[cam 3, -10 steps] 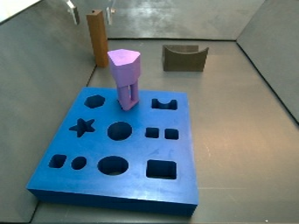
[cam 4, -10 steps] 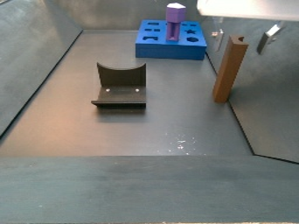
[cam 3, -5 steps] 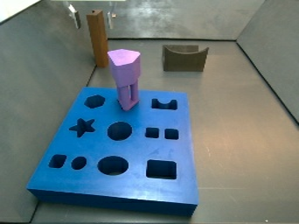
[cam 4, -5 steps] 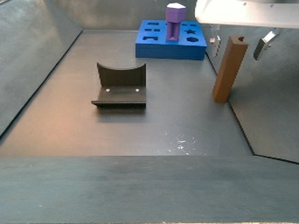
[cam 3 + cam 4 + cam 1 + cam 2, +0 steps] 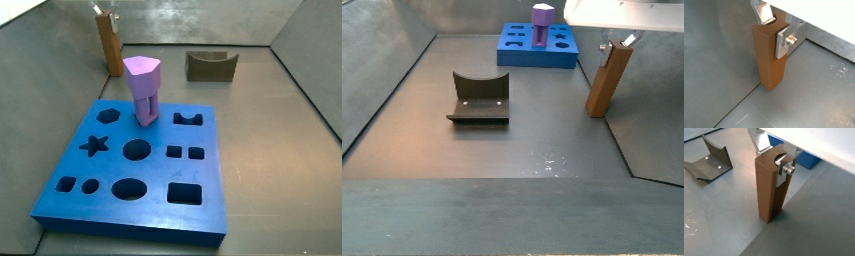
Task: Pick up the arch object. Move up. Move to above the board. Insert the arch object.
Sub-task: Pick up the arch object.
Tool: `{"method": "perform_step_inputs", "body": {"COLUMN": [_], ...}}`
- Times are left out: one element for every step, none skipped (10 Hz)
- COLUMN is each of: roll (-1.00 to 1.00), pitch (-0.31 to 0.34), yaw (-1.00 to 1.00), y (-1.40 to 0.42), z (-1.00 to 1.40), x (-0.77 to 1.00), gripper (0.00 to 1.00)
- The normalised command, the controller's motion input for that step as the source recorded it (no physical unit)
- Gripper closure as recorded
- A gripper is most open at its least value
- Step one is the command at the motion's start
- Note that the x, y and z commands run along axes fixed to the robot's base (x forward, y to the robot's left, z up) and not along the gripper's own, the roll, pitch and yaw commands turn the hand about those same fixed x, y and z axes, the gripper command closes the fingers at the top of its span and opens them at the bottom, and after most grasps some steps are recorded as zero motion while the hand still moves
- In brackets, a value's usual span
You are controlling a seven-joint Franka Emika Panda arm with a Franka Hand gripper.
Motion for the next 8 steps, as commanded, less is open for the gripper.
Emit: {"method": "perform_step_inputs", "body": {"roll": [0.00,0.00,0.00,0.00,0.00,0.00,0.00,0.00], "pitch": [0.000,0.000,0.000,0.000,0.000,0.000,0.000,0.000], "yaw": [0.00,0.00,0.00,0.00,0.00,0.00,0.00,0.00], "y": [0.00,0.00,0.00,0.00,0.00,0.00,0.00,0.00], "z": [0.00,0.00,0.00,0.00,0.00,0.00,0.00,0.00], "x": [0.00,0.00,0.00,0.00,0.00,0.00,0.00,0.00], "gripper": [1.00,1.00,1.00,1.00,1.00,1.00,1.00,1.00]}}
